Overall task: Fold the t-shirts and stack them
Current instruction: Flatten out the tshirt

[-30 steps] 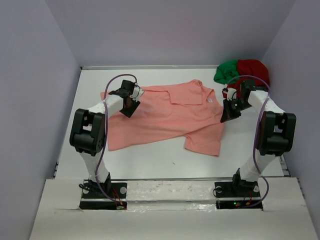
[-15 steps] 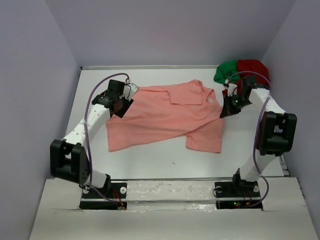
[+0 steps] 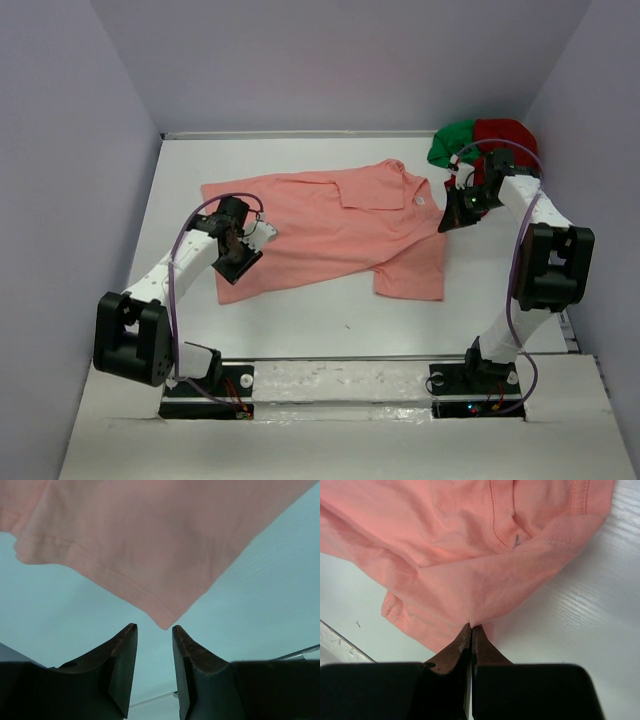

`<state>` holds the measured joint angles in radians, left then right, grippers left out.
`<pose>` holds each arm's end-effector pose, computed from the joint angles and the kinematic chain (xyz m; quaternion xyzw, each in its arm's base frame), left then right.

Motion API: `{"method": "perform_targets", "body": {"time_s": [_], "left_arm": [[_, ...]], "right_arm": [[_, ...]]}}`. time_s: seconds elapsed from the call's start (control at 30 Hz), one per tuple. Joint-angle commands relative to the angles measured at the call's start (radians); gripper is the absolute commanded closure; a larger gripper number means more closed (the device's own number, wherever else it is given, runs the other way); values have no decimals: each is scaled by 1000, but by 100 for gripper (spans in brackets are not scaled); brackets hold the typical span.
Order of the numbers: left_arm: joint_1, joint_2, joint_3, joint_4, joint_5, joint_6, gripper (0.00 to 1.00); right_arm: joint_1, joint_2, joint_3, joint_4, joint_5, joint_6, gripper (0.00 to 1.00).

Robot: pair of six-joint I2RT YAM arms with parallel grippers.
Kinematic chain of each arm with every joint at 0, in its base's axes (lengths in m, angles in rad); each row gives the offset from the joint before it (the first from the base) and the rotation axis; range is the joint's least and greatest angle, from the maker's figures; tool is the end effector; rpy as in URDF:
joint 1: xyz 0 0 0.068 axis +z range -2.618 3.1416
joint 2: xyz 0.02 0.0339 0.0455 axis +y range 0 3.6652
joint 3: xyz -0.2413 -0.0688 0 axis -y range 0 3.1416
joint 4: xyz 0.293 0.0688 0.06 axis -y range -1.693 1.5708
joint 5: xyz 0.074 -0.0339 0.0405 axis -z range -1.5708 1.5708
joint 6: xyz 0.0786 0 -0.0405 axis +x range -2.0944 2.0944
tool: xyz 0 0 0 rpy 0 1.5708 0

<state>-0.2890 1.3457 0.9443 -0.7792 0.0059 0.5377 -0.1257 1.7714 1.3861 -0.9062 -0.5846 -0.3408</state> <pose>0.3040 -0.0909 0.1483 0.3946 0.8982 0.0212 0.1927 0.4029 -0.0072 0.1613 -0.1417 0.9385 0.2468 0.1956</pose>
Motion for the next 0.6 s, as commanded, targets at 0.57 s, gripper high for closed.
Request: {"method": "perform_targets", "body": {"time_s": [0.57], "left_arm": [[1, -126, -268, 75, -43, 226, 54]], "right_arm": [[-5, -41, 19, 4, 3, 6, 100]]}}
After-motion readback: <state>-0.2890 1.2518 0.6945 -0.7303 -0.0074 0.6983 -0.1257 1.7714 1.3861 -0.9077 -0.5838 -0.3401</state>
